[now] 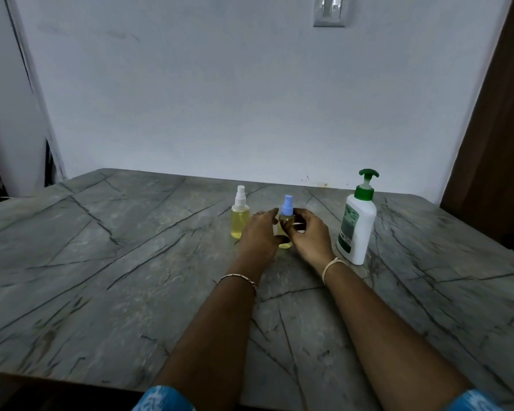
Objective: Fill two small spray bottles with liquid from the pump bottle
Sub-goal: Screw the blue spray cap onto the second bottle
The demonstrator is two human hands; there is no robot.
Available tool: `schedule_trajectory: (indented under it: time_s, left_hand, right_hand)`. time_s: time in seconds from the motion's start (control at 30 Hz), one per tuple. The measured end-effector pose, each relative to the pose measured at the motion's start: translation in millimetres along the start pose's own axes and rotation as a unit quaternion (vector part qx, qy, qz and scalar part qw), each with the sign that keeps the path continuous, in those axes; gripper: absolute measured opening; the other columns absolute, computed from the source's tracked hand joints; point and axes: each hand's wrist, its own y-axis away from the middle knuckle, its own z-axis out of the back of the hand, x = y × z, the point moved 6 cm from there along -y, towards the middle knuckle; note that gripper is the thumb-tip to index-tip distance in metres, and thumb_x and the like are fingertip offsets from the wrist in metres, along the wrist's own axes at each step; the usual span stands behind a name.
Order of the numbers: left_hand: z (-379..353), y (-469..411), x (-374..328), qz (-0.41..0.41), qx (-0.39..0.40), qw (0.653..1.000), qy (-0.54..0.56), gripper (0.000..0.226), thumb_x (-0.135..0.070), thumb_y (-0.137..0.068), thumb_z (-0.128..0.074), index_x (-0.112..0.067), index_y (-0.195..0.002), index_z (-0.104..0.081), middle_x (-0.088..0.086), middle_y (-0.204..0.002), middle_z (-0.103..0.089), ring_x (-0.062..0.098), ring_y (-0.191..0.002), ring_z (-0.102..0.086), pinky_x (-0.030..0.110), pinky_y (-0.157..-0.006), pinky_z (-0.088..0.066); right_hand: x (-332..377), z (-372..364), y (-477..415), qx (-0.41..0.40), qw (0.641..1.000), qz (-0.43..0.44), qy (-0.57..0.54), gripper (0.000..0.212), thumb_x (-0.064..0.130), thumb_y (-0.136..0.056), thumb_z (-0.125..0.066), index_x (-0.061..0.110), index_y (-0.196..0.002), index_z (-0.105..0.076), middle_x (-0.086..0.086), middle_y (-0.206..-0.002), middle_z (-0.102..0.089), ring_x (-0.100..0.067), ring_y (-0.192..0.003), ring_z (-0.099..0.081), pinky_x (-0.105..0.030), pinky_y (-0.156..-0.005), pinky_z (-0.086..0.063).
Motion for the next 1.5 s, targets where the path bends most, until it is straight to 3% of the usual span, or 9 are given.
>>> schedule_trajectory:
  time_s: [0.1,0.23,0.37,0.53,0.73,1.0,1.27,1.37,1.5]
  left_hand:
    - [10,-1,5,0.027,-0.008,0.999,0.020,0.054,-0.009,-0.077,-0.075,-0.012,-0.128,-0.058,0.003,-0.117,-0.066,0.014,-0.106,-0.061,0.020,-0.091,-0.043]
    - [42,6,9,0.066,-0.143,0.980,0.122,0.027,-0.019,-0.081,-0.073,-0.013,-0.107,-0.068,-0.002,-0.091,-0.072,0.011,-0.075,-0.067,0.024,-0.070,-0.054]
    - [66,11,22,0.105,-0.268,0.953,0.090,0.037,-0.038,-0.075,-0.077,-0.020,-0.104,-0.064,-0.004,-0.093,-0.068,0.014,-0.086,-0.063,0.022,-0.062,-0.044]
    - [42,0,53,0.196,-0.129,0.969,0.078,0.091,-0.033,-0.068,-0.083,-0.009,-0.142,-0.035,0.013,-0.139,-0.045,0.029,-0.130,-0.039,0.039,-0.102,-0.037]
    - [30,-5,65,0.195,-0.088,0.969,0.127,0.061,-0.017,-0.074,-0.078,-0.007,-0.127,-0.049,0.012,-0.121,-0.059,0.028,-0.108,-0.056,0.032,-0.086,-0.043]
    - [29,-6,66,0.190,-0.075,0.967,0.154,0.060,-0.013,-0.075,-0.077,-0.009,-0.129,-0.051,0.010,-0.124,-0.060,0.024,-0.110,-0.057,0.026,-0.086,-0.041]
    - [26,-4,60,0.174,-0.053,0.973,0.141,0.055,-0.012,-0.078,-0.074,-0.008,-0.128,-0.051,0.011,-0.120,-0.061,0.025,-0.108,-0.057,0.026,-0.085,-0.041]
    - [25,-4,56,0.160,-0.047,0.980,0.106,0.064,-0.014,-0.079,-0.074,-0.008,-0.134,-0.044,0.012,-0.127,-0.058,0.027,-0.116,-0.054,0.025,-0.087,-0.038]
    - [24,-1,44,0.150,-0.033,0.987,0.047,0.096,-0.022,-0.081,-0.073,-0.008,-0.150,-0.008,0.014,-0.148,-0.036,0.030,-0.135,-0.035,0.036,-0.107,-0.031]
  right_hand:
    - [0,-1,0,0.007,1.000,0.007,0.004,0.042,0.023,-0.086,-0.070,0.014,-0.126,-0.058,-0.001,-0.115,-0.066,-0.011,-0.096,-0.059,-0.024,-0.083,-0.046]
    - [0,-1,0,0.009,1.000,0.009,0.011,0.047,0.019,-0.084,-0.073,0.014,-0.127,-0.056,-0.004,-0.116,-0.066,-0.013,-0.093,-0.061,-0.029,-0.084,-0.050]
    - [-3,-2,2,0.016,1.000,-0.005,0.015,0.054,0.021,-0.076,-0.081,0.016,-0.124,-0.057,-0.003,-0.111,-0.067,-0.015,-0.090,-0.063,-0.026,-0.081,-0.050]
    - [-2,1,3,-0.005,1.000,-0.005,0.023,0.056,0.019,-0.069,-0.086,0.012,-0.118,-0.061,-0.005,-0.108,-0.070,-0.017,-0.092,-0.066,-0.033,-0.086,-0.054]
    - [-2,0,-1,-0.012,0.999,-0.007,0.048,0.050,0.020,-0.071,-0.084,0.011,-0.115,-0.062,-0.005,-0.107,-0.070,-0.018,-0.092,-0.066,-0.029,-0.084,-0.053]
    - [-8,-3,-6,-0.021,0.998,-0.013,0.050,0.048,0.018,-0.074,-0.082,0.012,-0.117,-0.061,-0.005,-0.106,-0.070,-0.017,-0.088,-0.064,-0.029,-0.084,-0.052]
    - [-8,-5,-6,-0.008,0.998,-0.014,0.060,0.048,0.017,-0.079,-0.077,0.011,-0.123,-0.057,-0.008,-0.113,-0.067,-0.023,-0.099,-0.064,-0.035,-0.089,-0.051]
    - [-9,-6,-6,0.000,0.998,-0.024,0.055,0.050,0.019,-0.080,-0.077,0.012,-0.124,-0.055,-0.008,-0.115,-0.066,-0.024,-0.101,-0.064,-0.036,-0.091,-0.050]
    - [-9,-8,-6,0.033,0.997,-0.038,0.053,0.064,0.027,-0.078,-0.079,0.012,-0.131,-0.048,-0.008,-0.123,-0.062,-0.024,-0.109,-0.060,-0.039,-0.096,-0.048]
